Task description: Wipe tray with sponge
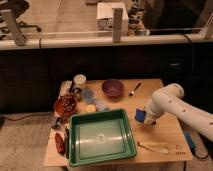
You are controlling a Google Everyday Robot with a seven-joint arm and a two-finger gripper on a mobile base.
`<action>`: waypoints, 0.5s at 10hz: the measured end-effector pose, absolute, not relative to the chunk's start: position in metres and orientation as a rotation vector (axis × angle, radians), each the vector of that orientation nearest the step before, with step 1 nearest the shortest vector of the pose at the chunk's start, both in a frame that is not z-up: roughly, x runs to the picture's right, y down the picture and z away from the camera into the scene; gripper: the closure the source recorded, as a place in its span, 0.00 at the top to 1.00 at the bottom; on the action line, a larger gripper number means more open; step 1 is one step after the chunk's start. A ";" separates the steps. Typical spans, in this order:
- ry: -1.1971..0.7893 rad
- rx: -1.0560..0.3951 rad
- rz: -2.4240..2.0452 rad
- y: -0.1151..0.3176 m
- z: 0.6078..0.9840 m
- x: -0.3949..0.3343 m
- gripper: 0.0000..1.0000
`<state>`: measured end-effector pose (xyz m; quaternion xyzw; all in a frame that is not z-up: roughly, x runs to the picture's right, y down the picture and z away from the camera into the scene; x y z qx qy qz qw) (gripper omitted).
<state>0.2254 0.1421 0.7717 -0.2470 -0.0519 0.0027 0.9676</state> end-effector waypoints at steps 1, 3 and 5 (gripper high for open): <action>-0.119 -0.497 -0.052 0.133 0.760 0.207 0.00; -0.149 -0.498 -0.168 0.128 0.745 0.174 0.00; -0.181 -0.510 -0.277 0.133 0.737 0.142 0.00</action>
